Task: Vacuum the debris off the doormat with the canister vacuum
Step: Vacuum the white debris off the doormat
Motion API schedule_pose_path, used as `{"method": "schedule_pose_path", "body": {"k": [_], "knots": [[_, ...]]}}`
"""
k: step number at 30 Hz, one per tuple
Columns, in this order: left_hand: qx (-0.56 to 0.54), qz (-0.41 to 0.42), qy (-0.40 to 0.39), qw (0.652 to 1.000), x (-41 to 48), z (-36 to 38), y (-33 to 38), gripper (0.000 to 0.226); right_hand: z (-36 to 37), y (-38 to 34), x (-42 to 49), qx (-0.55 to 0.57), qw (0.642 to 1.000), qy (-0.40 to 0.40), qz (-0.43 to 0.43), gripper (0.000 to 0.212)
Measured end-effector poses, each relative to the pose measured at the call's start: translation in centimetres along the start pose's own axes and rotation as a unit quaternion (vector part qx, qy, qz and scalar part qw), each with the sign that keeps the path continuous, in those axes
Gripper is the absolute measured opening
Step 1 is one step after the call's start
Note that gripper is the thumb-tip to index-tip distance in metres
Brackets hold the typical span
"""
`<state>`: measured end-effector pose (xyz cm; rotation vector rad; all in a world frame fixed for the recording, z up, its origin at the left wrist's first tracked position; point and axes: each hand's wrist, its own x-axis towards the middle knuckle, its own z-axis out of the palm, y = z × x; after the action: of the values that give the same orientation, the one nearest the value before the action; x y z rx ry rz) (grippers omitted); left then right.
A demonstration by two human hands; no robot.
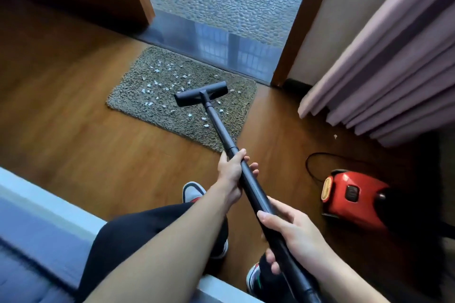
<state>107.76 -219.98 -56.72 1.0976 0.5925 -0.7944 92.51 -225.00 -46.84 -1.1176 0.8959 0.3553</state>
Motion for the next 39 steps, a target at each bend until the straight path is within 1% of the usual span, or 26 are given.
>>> {"method": "schedule_pose_path", "body": {"k": [2,5,9,15,20,24,28,33,39], "knots": [[0.01,-0.002,0.006,1.0,0.8,-1.3,0.1,0.009,1.3,0.6,0.8,0.017,1.0,0.008,0.007,0.05],[0.017,0.003,0.034,0.999,2.5,-2.4,1.0,0.009,2.9,0.2,2.9,0.017,1.0,0.02,0.017,0.045],[0.027,-0.004,0.057,0.998,4.5,-3.8,1.9,0.011,5.0,-0.8,6.1,-0.035,0.999,0.027,0.012,0.051],[0.065,-0.008,0.066,0.996,6.7,-5.7,1.4,0.01,5.9,-0.3,9.3,-0.077,0.996,0.033,0.01,0.05],[0.079,-0.015,0.064,0.995,6.3,-4.9,0.0,0.009,4.3,0.1,8.8,-0.103,0.993,0.051,0.01,0.05],[0.083,-0.017,0.059,0.995,5.3,-4.4,-1.0,0.011,3.1,0.2,7.6,-0.116,0.992,0.049,0.01,0.051],[0.115,-0.018,0.056,0.992,3.6,-4.8,-2.4,0.015,2.5,1.6,6.0,-0.113,0.992,0.051,0.007,0.056],[0.143,-0.015,0.057,0.988,1.7,-4.8,-4.2,0.019,1.5,3.4,3.8,-0.093,0.994,0.054,0.013,0.056],[0.152,-0.001,0.064,0.986,2.7,-4.2,-3.8,0.019,1.5,3.4,5.3,-0.084,0.995,0.062,0.007,0.056]]}}
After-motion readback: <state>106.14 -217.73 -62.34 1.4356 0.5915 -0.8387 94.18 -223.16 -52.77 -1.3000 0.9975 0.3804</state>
